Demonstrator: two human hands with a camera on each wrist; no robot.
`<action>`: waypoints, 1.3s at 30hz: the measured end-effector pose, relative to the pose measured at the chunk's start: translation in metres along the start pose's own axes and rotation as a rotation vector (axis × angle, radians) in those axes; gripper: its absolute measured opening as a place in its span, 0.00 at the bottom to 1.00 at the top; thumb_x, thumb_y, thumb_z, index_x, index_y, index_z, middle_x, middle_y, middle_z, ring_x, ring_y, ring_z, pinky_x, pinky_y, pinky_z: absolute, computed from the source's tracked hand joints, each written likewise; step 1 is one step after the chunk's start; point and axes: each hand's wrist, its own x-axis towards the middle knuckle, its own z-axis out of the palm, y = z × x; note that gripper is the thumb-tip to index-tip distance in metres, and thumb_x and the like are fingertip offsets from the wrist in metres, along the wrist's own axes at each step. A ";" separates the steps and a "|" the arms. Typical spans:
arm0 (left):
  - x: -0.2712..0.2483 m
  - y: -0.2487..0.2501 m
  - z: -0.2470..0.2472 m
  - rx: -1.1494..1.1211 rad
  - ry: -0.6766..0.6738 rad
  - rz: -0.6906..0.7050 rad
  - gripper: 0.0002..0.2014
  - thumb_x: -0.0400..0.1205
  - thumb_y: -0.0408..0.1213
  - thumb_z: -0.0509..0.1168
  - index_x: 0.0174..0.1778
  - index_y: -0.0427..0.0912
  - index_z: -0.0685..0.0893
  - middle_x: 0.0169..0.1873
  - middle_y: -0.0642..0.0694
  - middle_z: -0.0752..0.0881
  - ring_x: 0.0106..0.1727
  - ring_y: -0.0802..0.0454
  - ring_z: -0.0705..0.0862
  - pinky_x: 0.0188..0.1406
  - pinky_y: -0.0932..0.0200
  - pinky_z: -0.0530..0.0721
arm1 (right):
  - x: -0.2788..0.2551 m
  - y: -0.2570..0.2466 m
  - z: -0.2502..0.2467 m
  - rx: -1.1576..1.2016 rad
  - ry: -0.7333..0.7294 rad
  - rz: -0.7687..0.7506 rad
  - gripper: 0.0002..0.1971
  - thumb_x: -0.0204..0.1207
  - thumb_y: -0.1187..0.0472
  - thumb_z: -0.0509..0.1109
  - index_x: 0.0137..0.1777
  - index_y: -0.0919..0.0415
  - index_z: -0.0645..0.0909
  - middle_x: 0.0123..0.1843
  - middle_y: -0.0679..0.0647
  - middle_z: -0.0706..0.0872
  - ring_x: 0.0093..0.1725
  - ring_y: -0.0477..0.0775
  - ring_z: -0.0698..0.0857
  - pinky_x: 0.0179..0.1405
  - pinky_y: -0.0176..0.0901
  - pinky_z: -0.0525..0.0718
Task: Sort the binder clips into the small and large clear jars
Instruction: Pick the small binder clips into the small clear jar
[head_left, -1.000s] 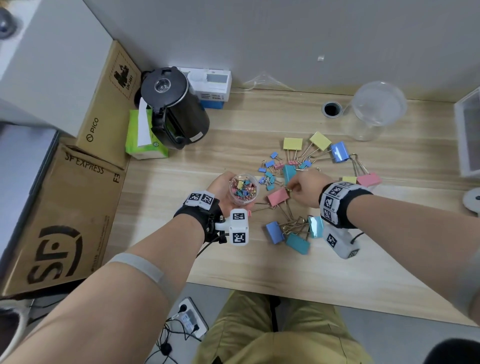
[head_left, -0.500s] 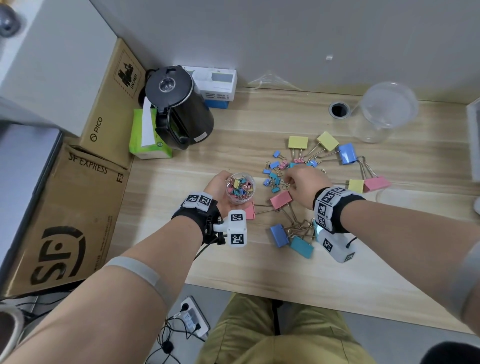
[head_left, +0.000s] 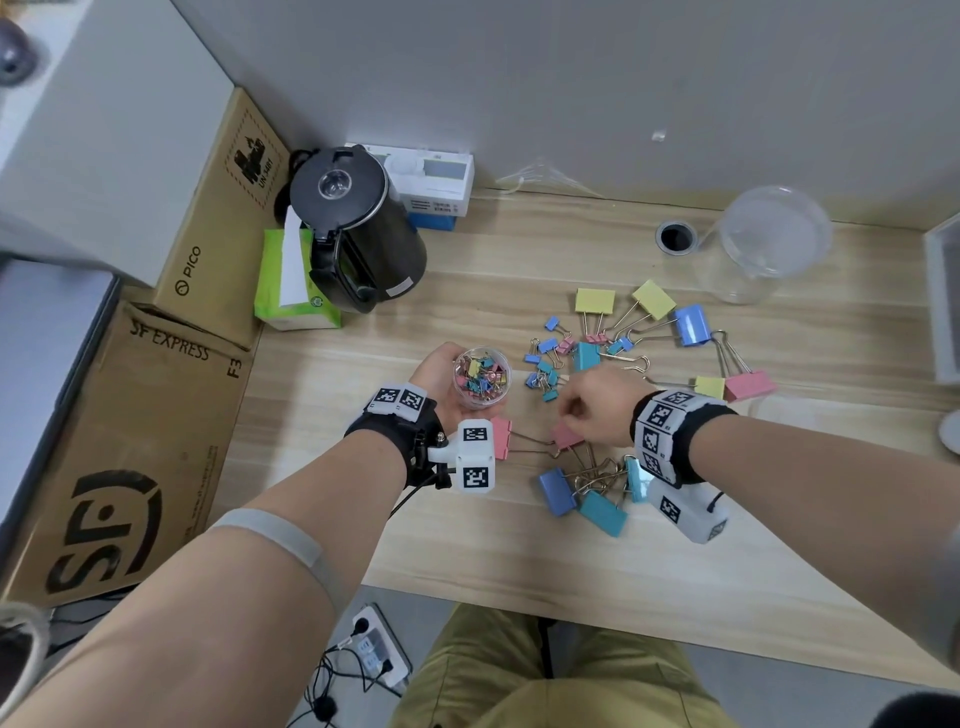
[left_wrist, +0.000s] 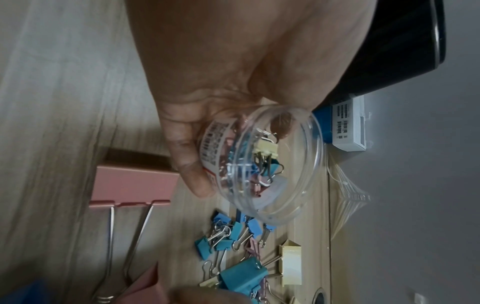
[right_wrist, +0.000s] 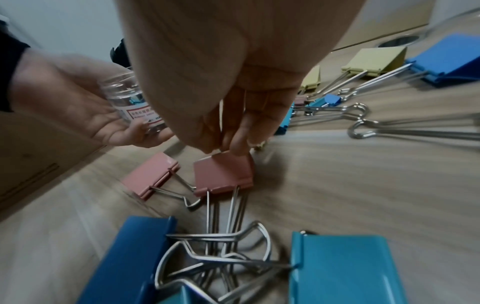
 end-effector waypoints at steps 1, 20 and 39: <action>0.001 0.001 0.001 0.004 0.001 0.001 0.19 0.87 0.44 0.56 0.54 0.32 0.85 0.48 0.32 0.88 0.48 0.37 0.86 0.35 0.51 0.90 | 0.001 0.003 0.001 0.000 0.054 0.025 0.08 0.75 0.59 0.66 0.47 0.52 0.87 0.44 0.44 0.88 0.46 0.50 0.86 0.45 0.46 0.87; 0.003 0.010 -0.012 -0.014 0.012 0.009 0.18 0.86 0.42 0.56 0.53 0.33 0.86 0.47 0.34 0.88 0.52 0.37 0.85 0.37 0.51 0.89 | 0.038 -0.010 0.011 0.091 0.129 0.144 0.34 0.71 0.65 0.73 0.78 0.57 0.69 0.67 0.58 0.75 0.60 0.62 0.82 0.55 0.56 0.85; 0.010 0.010 -0.013 -0.035 0.015 -0.003 0.17 0.87 0.41 0.55 0.50 0.34 0.86 0.35 0.37 0.92 0.49 0.39 0.85 0.47 0.47 0.86 | 0.053 -0.030 0.015 0.005 0.101 0.117 0.18 0.77 0.58 0.71 0.65 0.55 0.74 0.65 0.60 0.68 0.61 0.64 0.72 0.59 0.57 0.79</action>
